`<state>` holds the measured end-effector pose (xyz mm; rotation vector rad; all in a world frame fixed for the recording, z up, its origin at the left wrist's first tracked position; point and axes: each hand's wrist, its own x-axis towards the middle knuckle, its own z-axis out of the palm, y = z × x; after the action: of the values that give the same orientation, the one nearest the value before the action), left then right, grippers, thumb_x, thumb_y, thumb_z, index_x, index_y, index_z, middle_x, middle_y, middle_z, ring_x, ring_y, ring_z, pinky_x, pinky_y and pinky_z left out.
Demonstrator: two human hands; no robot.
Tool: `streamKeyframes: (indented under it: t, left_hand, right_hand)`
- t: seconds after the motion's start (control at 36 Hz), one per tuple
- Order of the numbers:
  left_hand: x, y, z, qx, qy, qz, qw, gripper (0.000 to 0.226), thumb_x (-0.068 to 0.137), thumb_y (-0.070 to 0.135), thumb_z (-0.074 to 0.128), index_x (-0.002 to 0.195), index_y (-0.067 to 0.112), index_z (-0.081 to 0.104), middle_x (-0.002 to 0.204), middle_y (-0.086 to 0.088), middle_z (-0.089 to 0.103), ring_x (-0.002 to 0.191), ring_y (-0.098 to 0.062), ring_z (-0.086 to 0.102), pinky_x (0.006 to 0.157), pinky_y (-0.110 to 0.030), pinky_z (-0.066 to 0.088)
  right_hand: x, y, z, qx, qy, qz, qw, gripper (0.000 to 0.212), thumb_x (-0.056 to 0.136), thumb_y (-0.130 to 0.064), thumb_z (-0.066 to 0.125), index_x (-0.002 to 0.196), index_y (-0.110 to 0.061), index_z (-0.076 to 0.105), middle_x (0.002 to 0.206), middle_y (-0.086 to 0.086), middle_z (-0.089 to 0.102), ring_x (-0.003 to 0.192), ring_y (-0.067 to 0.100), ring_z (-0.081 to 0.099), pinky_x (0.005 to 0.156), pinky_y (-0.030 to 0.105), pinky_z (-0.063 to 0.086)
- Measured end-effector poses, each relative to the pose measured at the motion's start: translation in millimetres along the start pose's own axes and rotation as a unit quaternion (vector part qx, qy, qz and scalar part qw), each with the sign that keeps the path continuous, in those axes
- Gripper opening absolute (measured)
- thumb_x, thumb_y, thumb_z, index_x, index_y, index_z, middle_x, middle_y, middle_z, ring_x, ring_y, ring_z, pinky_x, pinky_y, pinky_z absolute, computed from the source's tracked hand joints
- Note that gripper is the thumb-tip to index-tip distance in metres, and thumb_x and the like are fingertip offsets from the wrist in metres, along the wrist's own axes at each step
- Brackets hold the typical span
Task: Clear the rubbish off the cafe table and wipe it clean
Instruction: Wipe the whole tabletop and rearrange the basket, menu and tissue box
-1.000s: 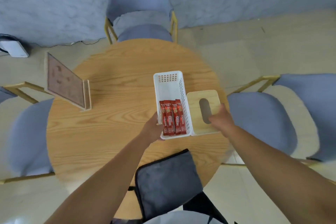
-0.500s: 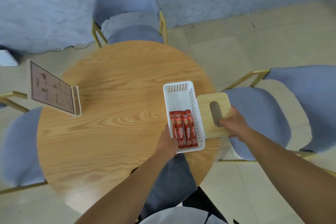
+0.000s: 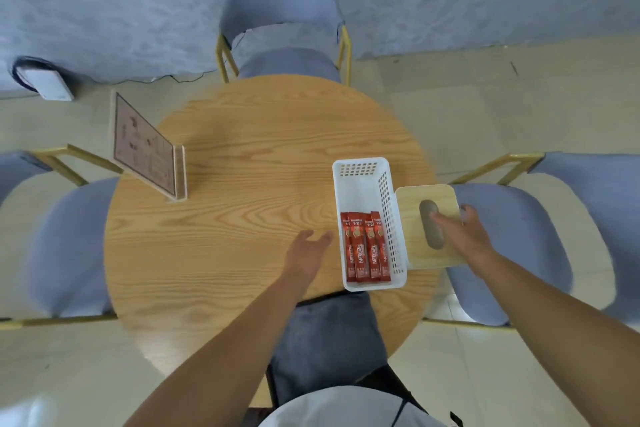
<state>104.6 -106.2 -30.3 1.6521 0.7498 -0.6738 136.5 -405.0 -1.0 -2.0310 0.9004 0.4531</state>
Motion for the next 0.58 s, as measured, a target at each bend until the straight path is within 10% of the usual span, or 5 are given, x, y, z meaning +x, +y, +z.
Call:
streamKeyframes:
  t: [0.08,0.28,0.58]
  left_hand:
    - [10.2,-1.5,-48.3,-0.134,0.105,-0.017,0.985,0.075,0.087,0.047,0.076,0.149,0.021,0.042,0.132,-0.007,0.061,0.103,-0.022,0.065,0.103,-0.047,0.051]
    - [25.3,21.6,-185.7,-0.179,0.346,0.047,0.92,0.109,0.081,0.042,0.083,0.161,0.021,0.014,0.165,-0.009,0.026,0.15,-0.032,0.029,0.121,-0.052,0.029]
    - [35.9,84.1,-279.2,-0.187,0.358,0.108,0.908,0.044,0.095,0.038,0.067,0.135,0.022,0.061,0.112,0.0,0.068,0.102,-0.021,0.063,0.09,-0.033,0.054]
  right_hand:
    - [-3.6,-10.8,4.7,-0.068,0.064,-0.041,0.995,0.092,0.08,-0.067,0.064,0.152,-0.026,0.025,0.15,0.009,0.042,0.137,0.035,0.04,0.108,0.052,0.035]
    - [-20.9,-45.3,37.2,-0.158,0.118,-0.248,0.948,0.07,0.089,-0.05,0.061,0.146,-0.016,0.038,0.15,0.012,0.039,0.143,0.03,0.027,0.117,0.05,0.018]
    - [-76.2,-83.7,115.1,-0.129,-0.013,-0.382,0.915,0.04,0.093,-0.03,0.061,0.131,-0.019,0.056,0.135,-0.003,0.053,0.133,0.017,0.038,0.112,0.03,0.02]
